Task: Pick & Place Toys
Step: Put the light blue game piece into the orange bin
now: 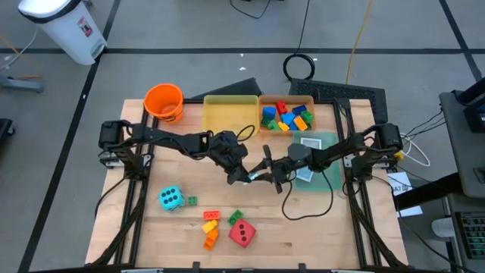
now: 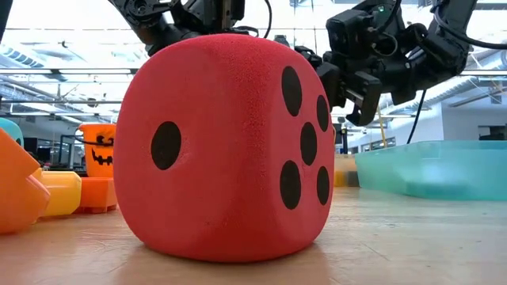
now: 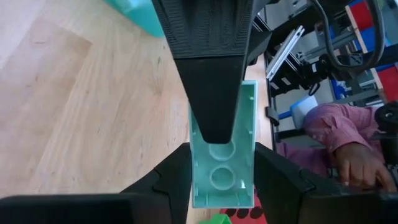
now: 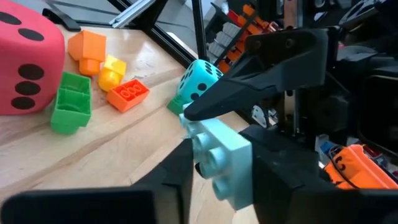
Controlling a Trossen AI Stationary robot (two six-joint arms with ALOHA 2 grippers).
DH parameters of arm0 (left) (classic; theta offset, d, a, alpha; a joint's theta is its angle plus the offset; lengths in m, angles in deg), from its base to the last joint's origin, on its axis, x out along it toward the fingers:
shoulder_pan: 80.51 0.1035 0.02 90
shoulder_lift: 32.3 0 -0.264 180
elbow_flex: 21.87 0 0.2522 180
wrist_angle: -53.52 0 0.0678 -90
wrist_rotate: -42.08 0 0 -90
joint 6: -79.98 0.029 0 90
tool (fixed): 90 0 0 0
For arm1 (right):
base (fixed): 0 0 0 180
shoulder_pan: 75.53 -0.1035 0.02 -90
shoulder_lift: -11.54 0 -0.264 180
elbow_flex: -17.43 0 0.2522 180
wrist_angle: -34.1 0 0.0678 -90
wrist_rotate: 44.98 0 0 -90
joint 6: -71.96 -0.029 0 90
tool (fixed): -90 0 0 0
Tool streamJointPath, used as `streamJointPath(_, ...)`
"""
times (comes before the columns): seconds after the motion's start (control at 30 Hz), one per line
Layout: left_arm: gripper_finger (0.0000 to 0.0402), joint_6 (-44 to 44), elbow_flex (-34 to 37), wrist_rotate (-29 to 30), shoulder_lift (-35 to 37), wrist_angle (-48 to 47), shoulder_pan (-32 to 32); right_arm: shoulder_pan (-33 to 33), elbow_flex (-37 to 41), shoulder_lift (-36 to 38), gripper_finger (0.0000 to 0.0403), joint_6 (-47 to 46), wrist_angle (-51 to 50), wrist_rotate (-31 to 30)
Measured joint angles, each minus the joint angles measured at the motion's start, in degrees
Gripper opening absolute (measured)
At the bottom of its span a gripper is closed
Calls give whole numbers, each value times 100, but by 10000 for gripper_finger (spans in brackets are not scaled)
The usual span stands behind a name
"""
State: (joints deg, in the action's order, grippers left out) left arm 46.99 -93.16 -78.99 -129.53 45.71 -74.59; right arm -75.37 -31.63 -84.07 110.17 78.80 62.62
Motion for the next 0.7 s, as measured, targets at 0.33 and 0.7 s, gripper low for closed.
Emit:
streamJointPath(0.33,165,426,3,97,2,88,29,-11,8,162,14,47,-476,64)
streamJointPath(0.7,208,294,-3,988,394,190,683,600,14,1441,10,-839,-2665,-177)
